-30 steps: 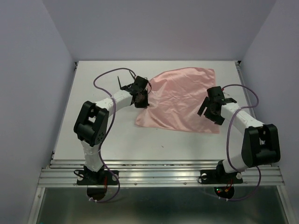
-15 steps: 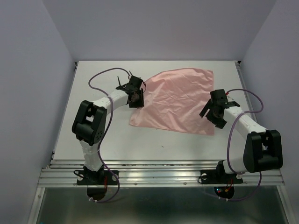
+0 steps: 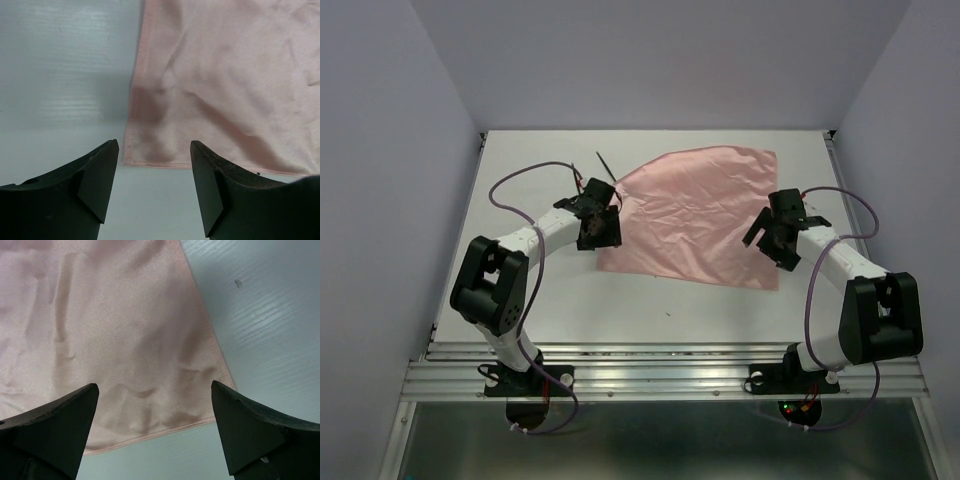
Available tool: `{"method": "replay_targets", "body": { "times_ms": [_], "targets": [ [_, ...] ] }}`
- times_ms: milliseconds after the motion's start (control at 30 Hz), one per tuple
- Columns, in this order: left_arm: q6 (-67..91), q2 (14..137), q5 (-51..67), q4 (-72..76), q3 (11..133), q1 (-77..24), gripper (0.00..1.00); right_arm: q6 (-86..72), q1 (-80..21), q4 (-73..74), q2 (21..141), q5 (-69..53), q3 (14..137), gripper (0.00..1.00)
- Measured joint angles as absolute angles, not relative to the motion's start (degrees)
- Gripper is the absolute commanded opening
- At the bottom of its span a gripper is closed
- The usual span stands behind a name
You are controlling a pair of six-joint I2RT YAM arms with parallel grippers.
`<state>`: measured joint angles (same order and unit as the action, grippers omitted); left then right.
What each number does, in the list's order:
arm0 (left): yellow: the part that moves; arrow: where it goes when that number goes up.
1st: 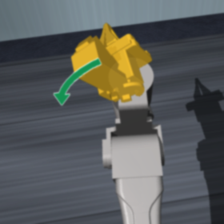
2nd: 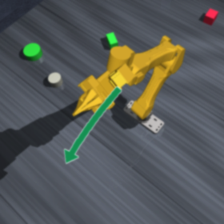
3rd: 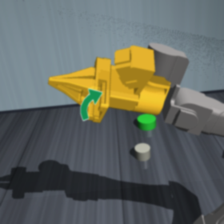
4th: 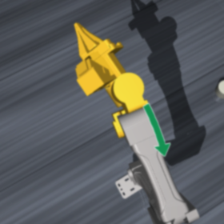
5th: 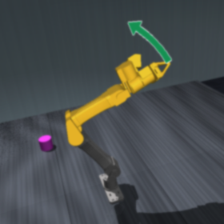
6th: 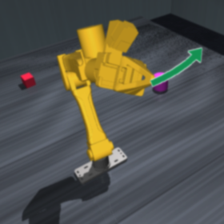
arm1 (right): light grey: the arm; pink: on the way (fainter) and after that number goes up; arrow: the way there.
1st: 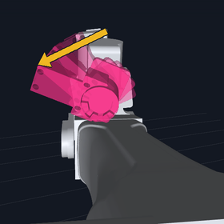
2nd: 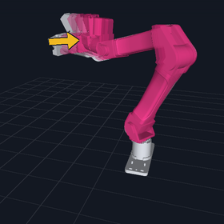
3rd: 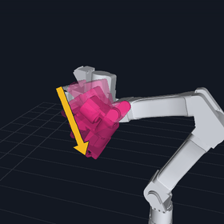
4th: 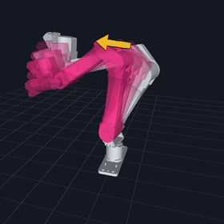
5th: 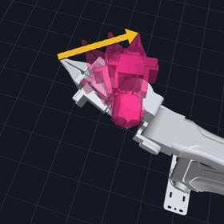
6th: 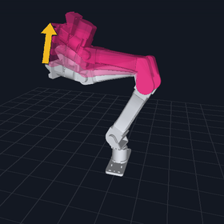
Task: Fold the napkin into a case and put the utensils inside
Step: Pick up the crumpled napkin from the center of the board.
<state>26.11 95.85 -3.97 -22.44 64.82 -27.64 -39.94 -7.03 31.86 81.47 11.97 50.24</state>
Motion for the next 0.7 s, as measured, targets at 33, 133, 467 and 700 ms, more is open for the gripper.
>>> {"method": "replay_targets", "body": {
  "times_ms": [33, 133, 467, 700],
  "targets": [
    [26.7, 95.8, -4.0, -22.7, 63.6, -27.6, 0.71, -39.9, -7.0, 31.6, 81.5, 11.9, 50.2, 1.0],
    [28.7, 95.8, -4.0, -23.0, 60.2, -27.7, 0.69, -39.7, -7.0, 31.0, 81.5, 11.5, 50.2, 0.99],
    [35.9, 96.7, -6.3, -22.1, 57.8, -28.6, 0.53, -39.7, -7.0, 28.7, 81.5, 10.3, 50.1, 1.0],
    [37.8, 98.9, -8.0, -22.2, 59.2, -29.8, 0.31, -38.4, -7.0, 28.1, 81.4, 10.3, 50.0, 1.0]
  ]
}}
